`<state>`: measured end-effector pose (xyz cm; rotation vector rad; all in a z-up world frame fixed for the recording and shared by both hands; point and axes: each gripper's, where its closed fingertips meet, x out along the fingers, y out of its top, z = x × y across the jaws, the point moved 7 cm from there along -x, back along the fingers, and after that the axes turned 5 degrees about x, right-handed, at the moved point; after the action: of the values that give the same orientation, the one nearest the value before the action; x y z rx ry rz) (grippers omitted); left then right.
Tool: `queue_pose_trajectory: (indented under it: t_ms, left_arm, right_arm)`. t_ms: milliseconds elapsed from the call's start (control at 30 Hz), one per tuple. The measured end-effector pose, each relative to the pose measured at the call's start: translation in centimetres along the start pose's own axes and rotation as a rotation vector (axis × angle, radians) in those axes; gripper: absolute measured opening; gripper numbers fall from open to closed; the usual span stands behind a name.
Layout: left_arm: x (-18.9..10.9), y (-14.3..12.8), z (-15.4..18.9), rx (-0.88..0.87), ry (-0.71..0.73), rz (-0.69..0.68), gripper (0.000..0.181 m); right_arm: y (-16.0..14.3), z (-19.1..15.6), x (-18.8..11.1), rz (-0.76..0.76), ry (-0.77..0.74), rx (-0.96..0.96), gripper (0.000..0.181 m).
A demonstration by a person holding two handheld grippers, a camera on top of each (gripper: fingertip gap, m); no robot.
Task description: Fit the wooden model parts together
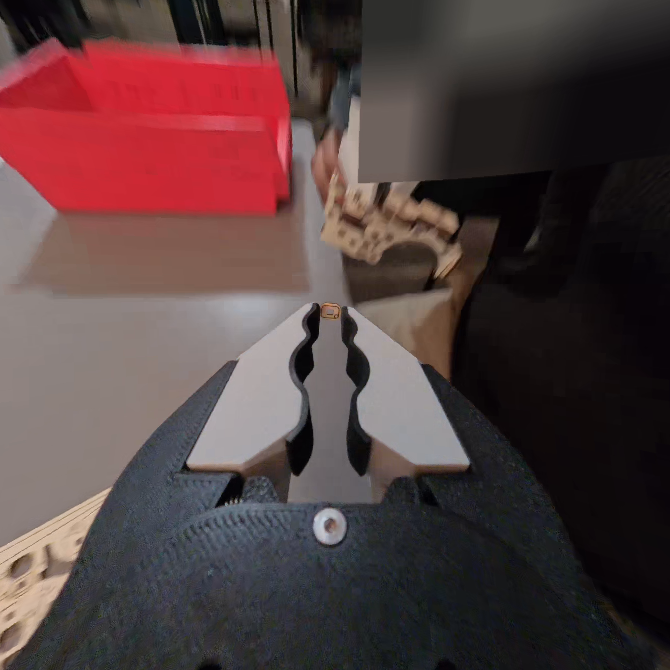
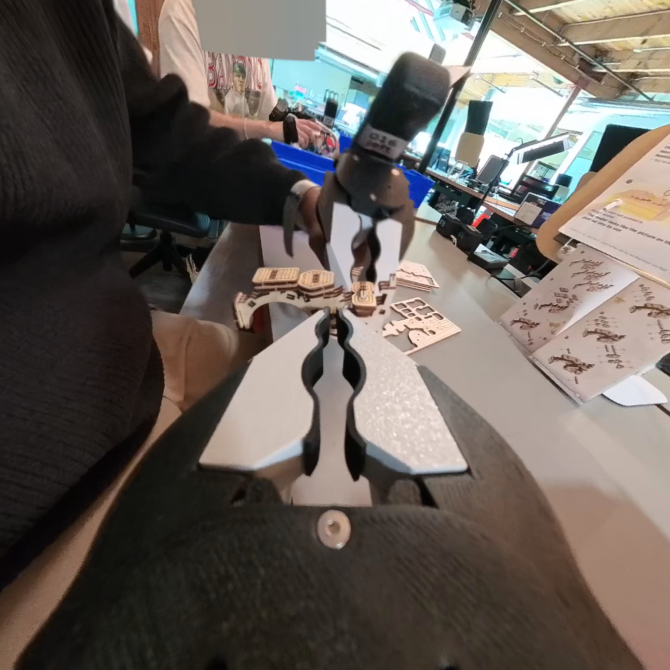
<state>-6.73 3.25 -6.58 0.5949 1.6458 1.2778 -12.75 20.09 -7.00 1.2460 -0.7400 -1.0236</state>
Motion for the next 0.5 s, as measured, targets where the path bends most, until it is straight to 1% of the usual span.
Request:
queue_pose_trajectory:
  t_ms: [67,167,267,367,500]
  left_arm:
    - [-0.8,1.1,1.4,-0.044,0.021,0.170,0.010]
    - [-1.2,2.2,3.2,-0.076,0.024,0.312,0.010]
    - [-1.3,3.0,3.9,-0.106,-0.001,0.375,0.010]
    - [-1.0,2.6,4.0,-0.105,-0.008,0.371,0.010]
    - [-1.1,2.3,3.9,-0.188,-0.071,0.462,0.010]
  right_arm:
    - [0.3,0.2,0.1,0.035,-0.007,0.041,0.003]
    - [1.0,0.0,0.5,0.082,-0.009,0.095,0.003]
    - [1.5,-0.7,1.2,0.107,0.009,0.111,0.002]
    - [2.1,-1.2,1.6,0.127,0.010,0.116,0.002]
    - [2.6,-1.5,2.2,0.106,0.000,0.141,0.003]
